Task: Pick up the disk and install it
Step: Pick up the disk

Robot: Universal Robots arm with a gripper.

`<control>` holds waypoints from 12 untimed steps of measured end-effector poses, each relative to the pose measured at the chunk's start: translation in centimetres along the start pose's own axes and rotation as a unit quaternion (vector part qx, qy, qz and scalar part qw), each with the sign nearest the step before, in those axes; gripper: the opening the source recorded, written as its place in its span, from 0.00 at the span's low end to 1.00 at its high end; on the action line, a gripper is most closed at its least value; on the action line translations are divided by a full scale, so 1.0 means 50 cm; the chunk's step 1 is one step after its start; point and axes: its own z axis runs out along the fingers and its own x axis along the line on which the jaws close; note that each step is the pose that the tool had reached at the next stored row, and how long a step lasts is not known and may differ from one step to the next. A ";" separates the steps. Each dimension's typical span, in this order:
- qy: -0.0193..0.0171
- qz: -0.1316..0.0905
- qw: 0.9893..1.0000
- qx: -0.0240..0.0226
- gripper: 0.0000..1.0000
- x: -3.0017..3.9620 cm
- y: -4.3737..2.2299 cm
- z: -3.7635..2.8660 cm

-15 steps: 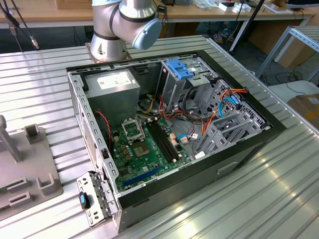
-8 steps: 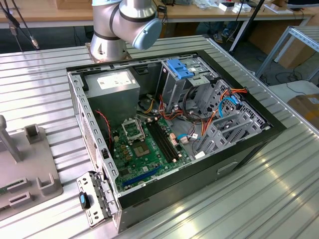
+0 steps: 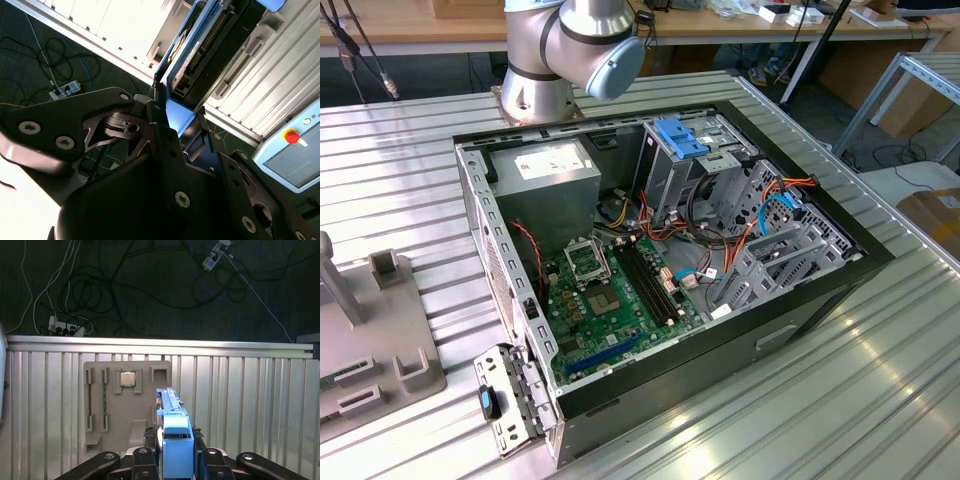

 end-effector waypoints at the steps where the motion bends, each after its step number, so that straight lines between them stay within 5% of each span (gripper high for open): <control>1: 0.000 0.000 1.000 0.000 0.37 0.000 0.000 0.000; 12: 0.000 0.000 1.000 0.000 0.37 0.000 -0.016 0.000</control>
